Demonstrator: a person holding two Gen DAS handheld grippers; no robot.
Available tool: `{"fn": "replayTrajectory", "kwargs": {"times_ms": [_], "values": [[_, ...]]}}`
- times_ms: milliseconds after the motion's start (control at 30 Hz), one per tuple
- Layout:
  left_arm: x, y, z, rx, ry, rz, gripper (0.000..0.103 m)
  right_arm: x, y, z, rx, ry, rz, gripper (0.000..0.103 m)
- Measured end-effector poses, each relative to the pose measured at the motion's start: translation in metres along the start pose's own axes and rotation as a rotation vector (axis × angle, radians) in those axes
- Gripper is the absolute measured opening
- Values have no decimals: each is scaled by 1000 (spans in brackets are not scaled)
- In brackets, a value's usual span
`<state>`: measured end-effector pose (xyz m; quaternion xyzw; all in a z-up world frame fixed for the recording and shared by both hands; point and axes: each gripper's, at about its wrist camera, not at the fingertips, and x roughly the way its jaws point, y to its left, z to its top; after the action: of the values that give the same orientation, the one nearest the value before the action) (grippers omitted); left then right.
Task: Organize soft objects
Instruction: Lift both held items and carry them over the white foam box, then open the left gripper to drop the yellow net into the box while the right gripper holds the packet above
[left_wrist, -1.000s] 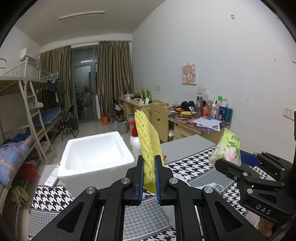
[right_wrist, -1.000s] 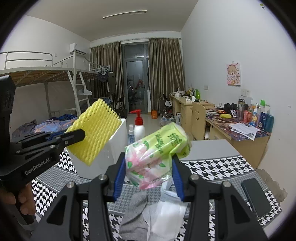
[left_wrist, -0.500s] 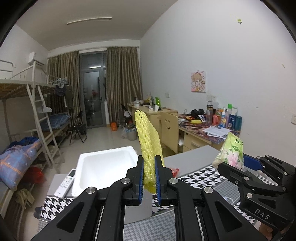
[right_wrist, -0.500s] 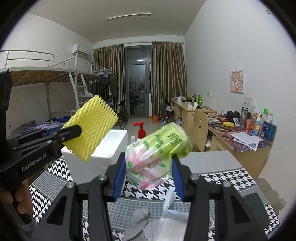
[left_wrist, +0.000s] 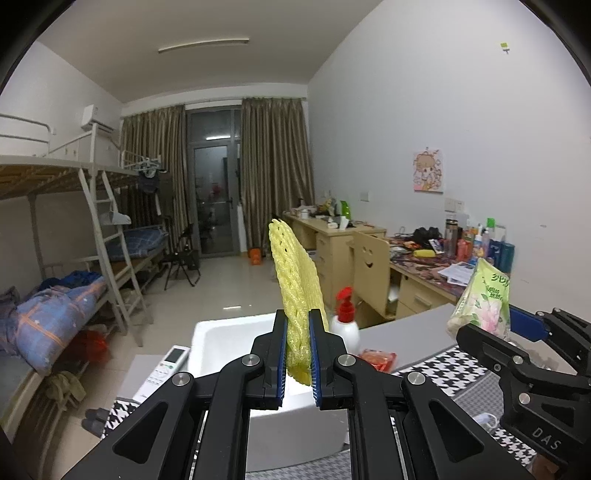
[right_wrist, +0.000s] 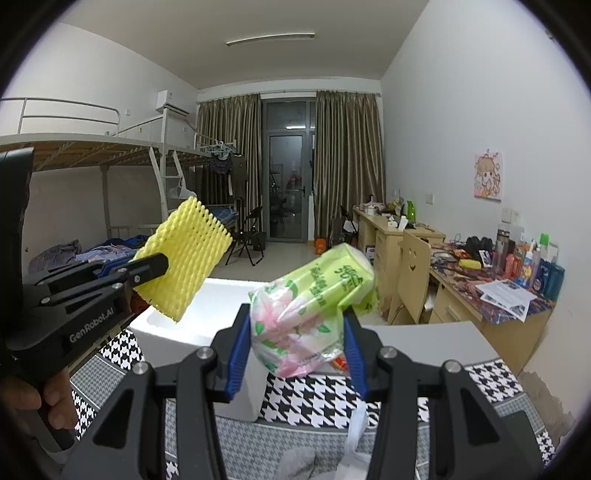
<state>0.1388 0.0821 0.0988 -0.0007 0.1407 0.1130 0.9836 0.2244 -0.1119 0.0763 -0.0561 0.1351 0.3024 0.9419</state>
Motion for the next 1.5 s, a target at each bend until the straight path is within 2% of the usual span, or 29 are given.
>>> {"fn": "replayTrajectory", "kwargs": {"times_ms": [300,567,967,1000,1033,1067,1100,1133,1200,1333,1500], "values": [[21,10,3,-5,29,50,11,21,14,12,-30,15,36,51],[43,18,-2,-18,89,73,11,39,21,18,-36,45,55,51],[70,24,-8,-17,160,54,14,56,26,22,-48,69,57,51],[70,25,-8,-16,163,60,24,57,27,22,-48,70,57,51],[70,27,-9,-18,165,65,45,57,28,22,-49,71,57,51],[70,30,-9,-23,162,75,60,59,29,22,-52,73,56,51],[69,33,-9,-26,153,87,83,60,29,23,-53,74,55,51],[67,35,-9,-30,138,102,89,61,29,23,-53,75,54,51],[65,39,-9,-26,128,122,89,63,30,23,-53,79,57,51],[59,47,-10,-25,117,144,98,66,31,24,-55,84,59,51],[48,63,-12,-53,93,189,102,75,36,26,-64,92,73,51]]}}
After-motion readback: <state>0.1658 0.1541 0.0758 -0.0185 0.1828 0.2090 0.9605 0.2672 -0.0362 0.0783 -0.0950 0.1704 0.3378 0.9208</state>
